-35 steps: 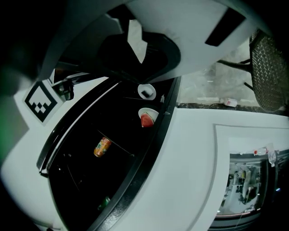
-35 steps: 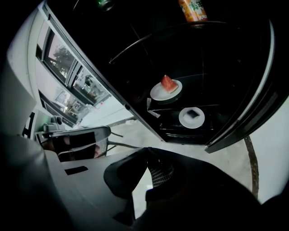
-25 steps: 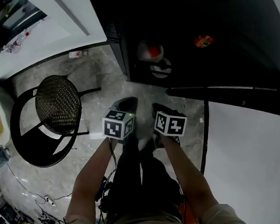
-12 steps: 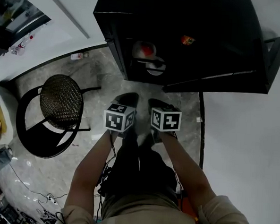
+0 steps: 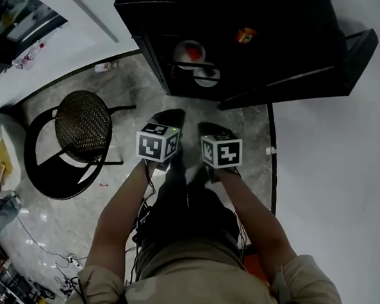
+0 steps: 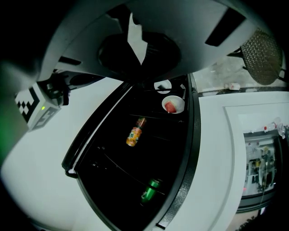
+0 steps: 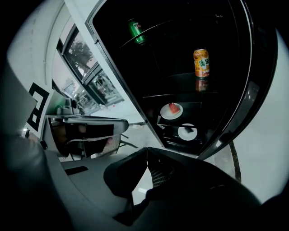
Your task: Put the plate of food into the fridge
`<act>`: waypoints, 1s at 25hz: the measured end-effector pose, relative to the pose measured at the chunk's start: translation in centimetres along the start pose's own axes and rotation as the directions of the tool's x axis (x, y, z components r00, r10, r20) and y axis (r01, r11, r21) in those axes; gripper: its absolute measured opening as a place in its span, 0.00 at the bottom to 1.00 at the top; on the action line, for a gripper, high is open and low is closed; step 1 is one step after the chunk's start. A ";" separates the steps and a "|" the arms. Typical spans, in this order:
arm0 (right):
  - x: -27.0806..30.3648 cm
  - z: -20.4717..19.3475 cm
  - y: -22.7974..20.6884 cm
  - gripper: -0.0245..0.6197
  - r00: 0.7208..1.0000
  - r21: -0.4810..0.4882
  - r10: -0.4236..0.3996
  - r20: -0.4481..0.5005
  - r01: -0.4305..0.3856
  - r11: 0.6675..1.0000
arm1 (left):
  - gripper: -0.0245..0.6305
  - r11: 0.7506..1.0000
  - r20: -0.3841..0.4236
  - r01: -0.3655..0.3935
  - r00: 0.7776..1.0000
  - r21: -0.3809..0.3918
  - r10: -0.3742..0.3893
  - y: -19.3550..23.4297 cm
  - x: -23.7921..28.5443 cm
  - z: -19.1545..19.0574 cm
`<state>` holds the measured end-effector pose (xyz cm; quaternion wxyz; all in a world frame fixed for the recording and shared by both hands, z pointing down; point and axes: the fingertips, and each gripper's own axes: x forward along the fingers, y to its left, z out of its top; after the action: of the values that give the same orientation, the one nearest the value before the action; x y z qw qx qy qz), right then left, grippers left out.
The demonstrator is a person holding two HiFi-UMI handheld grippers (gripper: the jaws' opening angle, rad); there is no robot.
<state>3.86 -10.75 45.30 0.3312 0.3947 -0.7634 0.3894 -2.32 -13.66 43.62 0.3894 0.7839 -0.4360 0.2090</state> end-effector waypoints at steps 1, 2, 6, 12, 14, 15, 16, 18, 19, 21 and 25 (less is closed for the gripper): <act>0.0 -0.2 0.0 0.07 1.000 -0.002 0.004 -0.005 -0.004 1.000 | 0.05 1.000 -0.007 -0.006 1.000 0.007 0.006 0.0 0.1 -0.2; 0.0 -0.3 0.0 0.07 1.000 -0.003 0.007 -0.009 -0.007 1.000 | 0.05 1.000 -0.016 -0.008 1.000 0.011 0.008 -0.1 0.3 -0.2; -0.9 -1.3 -0.2 0.07 1.000 -0.017 -0.006 -0.026 0.005 1.000 | 0.05 1.000 -0.055 0.025 0.998 -0.005 -0.025 -1.5 0.6 -1.3; -1.6 -1.7 0.2 0.07 1.000 0.006 -0.006 -0.008 0.006 1.000 | 0.05 1.000 -0.096 0.023 0.995 -0.007 -0.023 -1.7 0.1 -2.4; -2.0 -1.8 0.1 0.07 1.000 0.014 -0.004 -0.004 0.004 1.000 | 0.05 1.000 -0.104 0.025 0.994 -0.010 -0.026 -2.1 -0.1 -2.7; -2.2 -1.9 0.2 0.07 1.000 0.013 -0.002 -0.005 0.002 1.000 | 0.05 1.000 -0.105 0.028 0.994 -0.010 -0.029 -2.4 -0.2 -2.8; -2.4 -2.0 0.2 0.07 1.000 0.012 -0.001 -0.005 0.001 1.000 | 0.05 0.999 -0.105 0.033 0.994 -0.010 -0.034 -2.7 -0.4 -2.8; -3.1 -1.8 0.0 0.07 1.000 0.016 -0.004 0.005 0.004 1.000 | 0.05 0.999 -0.097 0.044 0.994 -0.013 -0.045 -3.5 -0.7 -2.6; -3.5 -1.5 -0.3 0.07 1.000 0.026 -0.010 0.015 0.010 1.000 | 0.05 0.999 -0.093 0.049 0.994 -0.019 -0.050 -3.8 -0.9 -2.4; -4.4 -1.1 -0.7 0.07 0.999 0.055 -0.020 0.036 0.018 0.998 | 0.05 0.998 -0.089 0.057 0.994 -0.033 -0.060 -4.2 -1.4 -2.4; -5.8 -1.0 -1.1 0.07 0.998 0.072 -0.033 0.052 0.030 0.997 | 0.05 0.997 -0.095 0.069 0.993 -0.042 -0.073 -5.0 -2.3 -2.3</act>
<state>7.70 -8.30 41.41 0.3027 0.4284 -0.7512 0.4006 0.74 -9.07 41.34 0.4322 0.7803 -0.3923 0.2244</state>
